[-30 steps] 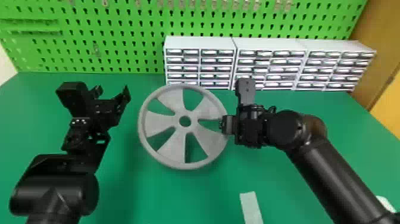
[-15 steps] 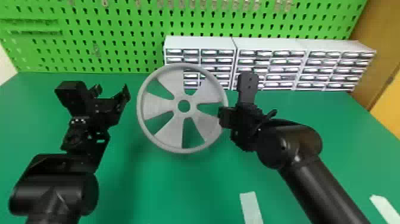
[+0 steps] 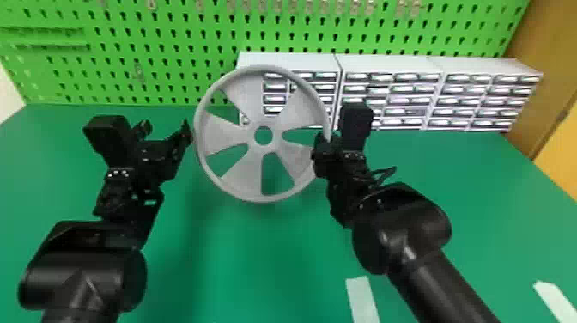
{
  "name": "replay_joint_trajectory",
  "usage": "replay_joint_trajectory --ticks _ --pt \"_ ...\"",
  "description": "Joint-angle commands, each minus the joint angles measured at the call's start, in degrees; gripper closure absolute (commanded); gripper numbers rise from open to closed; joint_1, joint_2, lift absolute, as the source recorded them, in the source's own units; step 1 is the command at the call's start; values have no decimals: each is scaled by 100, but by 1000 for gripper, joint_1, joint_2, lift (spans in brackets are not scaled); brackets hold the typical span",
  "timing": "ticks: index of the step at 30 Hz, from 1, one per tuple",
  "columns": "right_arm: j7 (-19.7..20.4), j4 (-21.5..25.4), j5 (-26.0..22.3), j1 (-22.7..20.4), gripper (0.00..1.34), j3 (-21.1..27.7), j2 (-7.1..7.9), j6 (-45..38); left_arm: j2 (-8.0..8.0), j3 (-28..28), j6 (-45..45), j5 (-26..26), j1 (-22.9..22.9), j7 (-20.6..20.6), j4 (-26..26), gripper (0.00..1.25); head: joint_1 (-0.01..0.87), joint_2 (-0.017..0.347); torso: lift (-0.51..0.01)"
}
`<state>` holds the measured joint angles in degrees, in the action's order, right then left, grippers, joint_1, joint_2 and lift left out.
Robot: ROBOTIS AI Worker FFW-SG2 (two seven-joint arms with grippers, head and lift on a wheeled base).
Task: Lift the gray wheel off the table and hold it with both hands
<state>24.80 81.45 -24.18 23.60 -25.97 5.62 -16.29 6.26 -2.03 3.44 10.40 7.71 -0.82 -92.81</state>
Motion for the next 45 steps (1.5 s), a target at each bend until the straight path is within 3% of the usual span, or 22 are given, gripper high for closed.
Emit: replay_joint_trajectory --ticks 1,8,17,35,45 --pt "-19 -235 230 -128 1118 -66 -26 741 7 -17 -1 24 2 -23 -9 478 711 15 -98" --pt "-150 -613 634 -242 1121 -145 -35 1796 -2 -35 -1 41 -6 -50 -9 478 711 15 -98" --pt "-150 -1114 1469 -295 1121 -66 -202 2965 -2 -87 8 68 2 -76 -9 478 711 15 -98" --pt "-150 -1166 1522 -304 1124 -4 -272 2947 -2 -281 -115 349 -121 -94 -167 479 711 15 -98" --pt "-150 -1166 1522 -242 1124 31 -281 2947 -2 -905 -634 700 -499 -700 -361 478 711 15 -98"
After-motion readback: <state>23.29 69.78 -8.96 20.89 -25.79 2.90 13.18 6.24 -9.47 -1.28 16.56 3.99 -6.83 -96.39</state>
